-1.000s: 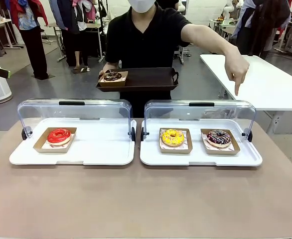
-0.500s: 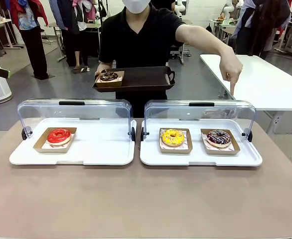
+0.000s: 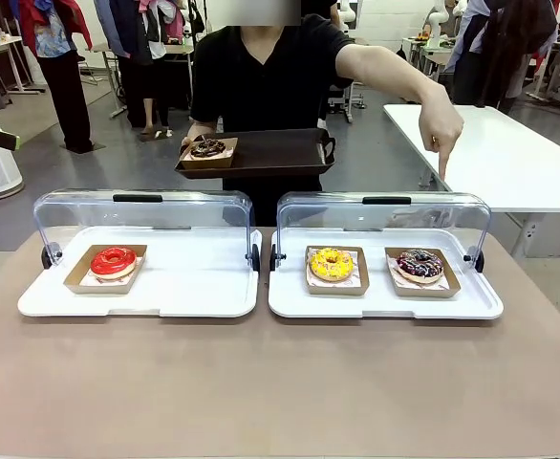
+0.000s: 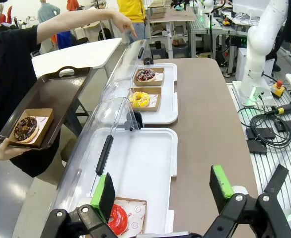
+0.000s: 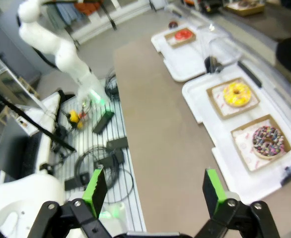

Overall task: Provide the desired donut to the person.
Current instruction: Pick up and lift the Paper togo box containing the Donut pointed at by the person.

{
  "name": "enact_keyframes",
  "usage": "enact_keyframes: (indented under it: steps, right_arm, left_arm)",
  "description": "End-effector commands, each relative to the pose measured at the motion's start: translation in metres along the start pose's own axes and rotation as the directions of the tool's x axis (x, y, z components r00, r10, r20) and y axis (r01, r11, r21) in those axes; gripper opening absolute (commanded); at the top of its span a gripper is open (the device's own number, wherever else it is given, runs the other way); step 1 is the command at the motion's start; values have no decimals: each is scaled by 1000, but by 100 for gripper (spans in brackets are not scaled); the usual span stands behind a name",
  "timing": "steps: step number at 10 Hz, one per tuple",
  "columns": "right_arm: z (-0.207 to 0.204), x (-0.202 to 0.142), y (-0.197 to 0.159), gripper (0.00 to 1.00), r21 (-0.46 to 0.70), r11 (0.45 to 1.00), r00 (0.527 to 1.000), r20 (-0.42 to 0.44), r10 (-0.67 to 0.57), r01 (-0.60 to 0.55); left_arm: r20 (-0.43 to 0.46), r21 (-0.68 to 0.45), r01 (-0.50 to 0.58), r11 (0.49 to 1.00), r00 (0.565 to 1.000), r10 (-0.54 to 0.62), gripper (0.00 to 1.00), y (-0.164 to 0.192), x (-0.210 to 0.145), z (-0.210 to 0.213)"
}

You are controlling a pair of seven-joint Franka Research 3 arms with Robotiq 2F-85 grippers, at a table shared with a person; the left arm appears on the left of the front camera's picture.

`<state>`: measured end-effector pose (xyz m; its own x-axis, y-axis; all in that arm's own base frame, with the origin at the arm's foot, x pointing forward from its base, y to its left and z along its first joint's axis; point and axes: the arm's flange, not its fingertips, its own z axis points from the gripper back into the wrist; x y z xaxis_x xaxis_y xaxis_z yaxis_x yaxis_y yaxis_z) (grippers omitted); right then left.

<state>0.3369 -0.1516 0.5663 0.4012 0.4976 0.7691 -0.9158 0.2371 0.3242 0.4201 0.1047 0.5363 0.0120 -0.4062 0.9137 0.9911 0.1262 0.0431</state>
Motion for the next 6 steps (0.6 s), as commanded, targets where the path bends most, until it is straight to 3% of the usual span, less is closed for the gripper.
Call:
enact_keyframes:
  steps: [1, 3, 5, 6]
  right_arm:
    - [-16, 55, -1, 100, -20, 998, 957, -285, 53, -61]
    - [-50, 125, -4, 100, -40, 963, 865, -451, 220, -266]
    - [-98, 143, 3, 100, 6, 895, 746, -550, 375, -446]
    - [-122, 144, -1, 100, -7, 866, 695, -599, 396, -500]
  left_arm:
    - [14, 5, 13, 1000, 1000, -13, 100, 0, 2, 1]
    - [14, 5, 13, 1000, 1000, -13, 100, 0, 2, 1]
    - [14, 5, 13, 1000, 1000, -13, 100, 0, 2, 1]
    - [14, 5, 13, 1000, 1000, -13, 100, 0, 2, 1]
